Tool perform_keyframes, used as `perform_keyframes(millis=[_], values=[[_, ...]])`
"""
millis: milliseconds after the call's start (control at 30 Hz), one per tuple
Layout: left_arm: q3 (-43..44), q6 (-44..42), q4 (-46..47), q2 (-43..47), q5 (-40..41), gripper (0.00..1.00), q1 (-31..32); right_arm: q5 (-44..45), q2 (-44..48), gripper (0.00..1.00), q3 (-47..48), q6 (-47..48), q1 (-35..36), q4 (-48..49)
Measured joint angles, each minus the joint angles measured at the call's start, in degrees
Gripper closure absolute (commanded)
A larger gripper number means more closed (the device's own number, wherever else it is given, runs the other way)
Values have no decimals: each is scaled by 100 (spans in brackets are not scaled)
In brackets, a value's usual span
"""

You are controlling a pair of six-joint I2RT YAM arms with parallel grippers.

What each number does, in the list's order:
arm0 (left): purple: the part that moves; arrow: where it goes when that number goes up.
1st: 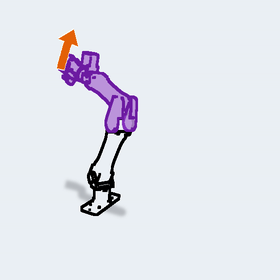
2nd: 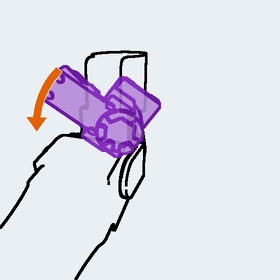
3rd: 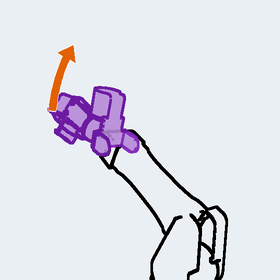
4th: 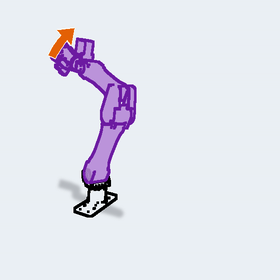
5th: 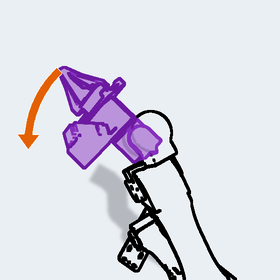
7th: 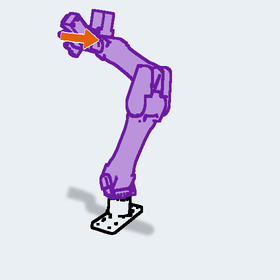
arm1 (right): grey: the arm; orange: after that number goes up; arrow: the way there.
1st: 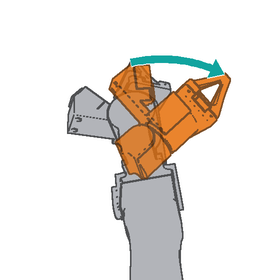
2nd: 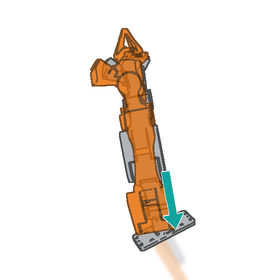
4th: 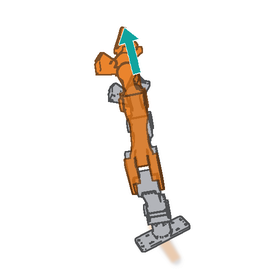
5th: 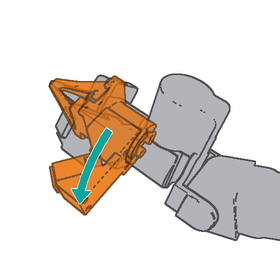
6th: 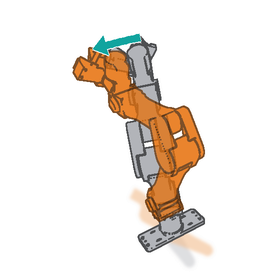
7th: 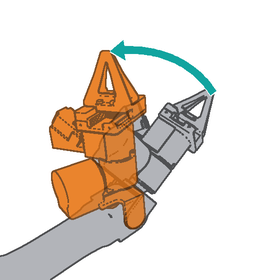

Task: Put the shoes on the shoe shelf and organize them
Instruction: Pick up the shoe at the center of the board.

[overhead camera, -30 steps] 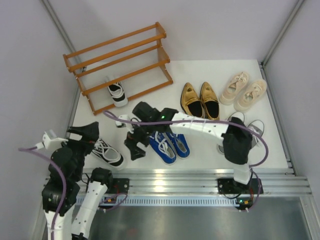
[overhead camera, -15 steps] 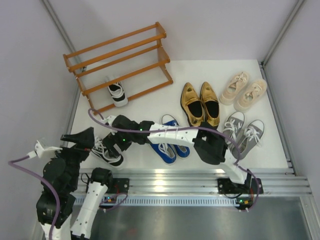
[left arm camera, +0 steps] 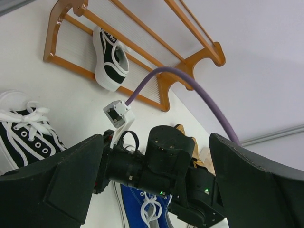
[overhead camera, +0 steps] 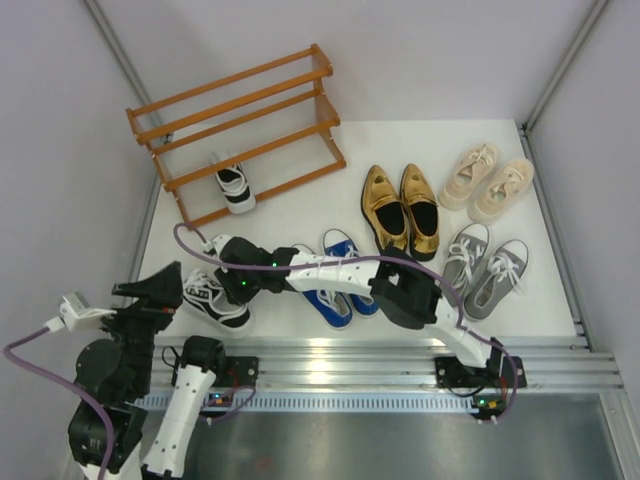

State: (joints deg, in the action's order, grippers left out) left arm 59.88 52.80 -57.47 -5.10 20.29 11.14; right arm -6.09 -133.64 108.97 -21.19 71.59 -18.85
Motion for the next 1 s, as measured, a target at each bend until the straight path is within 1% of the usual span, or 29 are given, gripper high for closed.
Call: perform_keyframes(millis=[67,100,167,300,400,533,700,800,900,1000], values=[[-131,17,9,87,-15,2,0,-22,0,90,39,70,-4,-7],[-201,37,-4,136,-31,2,0,-46,0,96,63,109,-17,-31],[-317,103,-26,219,-85,2,0,-153,0,100,63,199,-79,-52],[-463,229,-13,240,-273,2,0,-905,61,100,28,586,-302,-181],[-625,317,61,210,-518,2,0,-1471,380,100,-212,973,-566,-321],[-914,457,289,-13,-1025,2,0,-1847,1215,100,-581,1408,-999,-562],[-1176,527,824,-544,-1829,2,0,-1958,2461,100,-1137,1725,-1545,-610],[-1303,494,1377,-957,-2522,2,0,-2070,3130,100,-1541,1821,-1991,-608],[-1646,472,2225,-1510,-3399,2,2,-2186,3692,100,-2013,1862,-2599,-649],[-2085,498,3045,-2146,-4083,2,0,-2273,4140,100,-2518,1759,-3215,-605]])
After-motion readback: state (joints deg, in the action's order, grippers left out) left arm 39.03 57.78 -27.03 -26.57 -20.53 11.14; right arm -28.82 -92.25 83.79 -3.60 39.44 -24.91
